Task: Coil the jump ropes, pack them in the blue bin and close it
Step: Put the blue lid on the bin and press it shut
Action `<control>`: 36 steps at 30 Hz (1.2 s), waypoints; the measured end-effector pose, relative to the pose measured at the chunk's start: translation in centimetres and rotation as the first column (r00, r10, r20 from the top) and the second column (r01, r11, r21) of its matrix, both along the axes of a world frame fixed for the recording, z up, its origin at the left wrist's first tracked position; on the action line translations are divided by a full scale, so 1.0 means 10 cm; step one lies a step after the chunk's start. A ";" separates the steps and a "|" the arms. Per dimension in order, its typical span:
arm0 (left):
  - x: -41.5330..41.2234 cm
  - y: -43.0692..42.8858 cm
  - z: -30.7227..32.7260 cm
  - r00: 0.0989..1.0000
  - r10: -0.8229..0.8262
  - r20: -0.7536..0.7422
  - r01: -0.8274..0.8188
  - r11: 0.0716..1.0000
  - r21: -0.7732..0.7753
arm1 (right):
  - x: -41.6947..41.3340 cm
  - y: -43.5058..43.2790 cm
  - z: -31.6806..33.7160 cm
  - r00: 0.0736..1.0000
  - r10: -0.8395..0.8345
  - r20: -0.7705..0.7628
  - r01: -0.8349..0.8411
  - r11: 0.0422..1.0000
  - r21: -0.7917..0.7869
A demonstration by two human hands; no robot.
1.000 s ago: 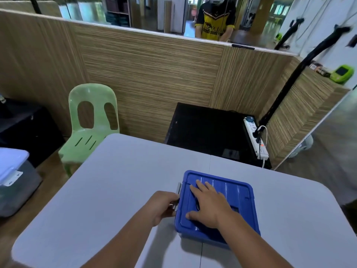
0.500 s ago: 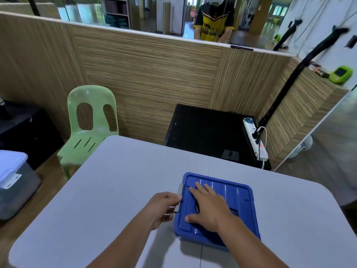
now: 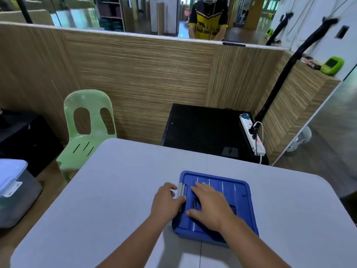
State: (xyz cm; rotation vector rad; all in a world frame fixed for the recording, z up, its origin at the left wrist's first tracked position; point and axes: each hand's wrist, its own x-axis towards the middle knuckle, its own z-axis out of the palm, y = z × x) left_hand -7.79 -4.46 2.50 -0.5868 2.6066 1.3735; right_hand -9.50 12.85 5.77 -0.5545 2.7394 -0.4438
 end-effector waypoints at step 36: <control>-0.38 1.55 0.43 0.585 -0.658 0.474 0.806 0.408 -0.429 | 0.06 1.76 -0.71 0.400 -0.035 0.916 0.911 -0.095 -0.402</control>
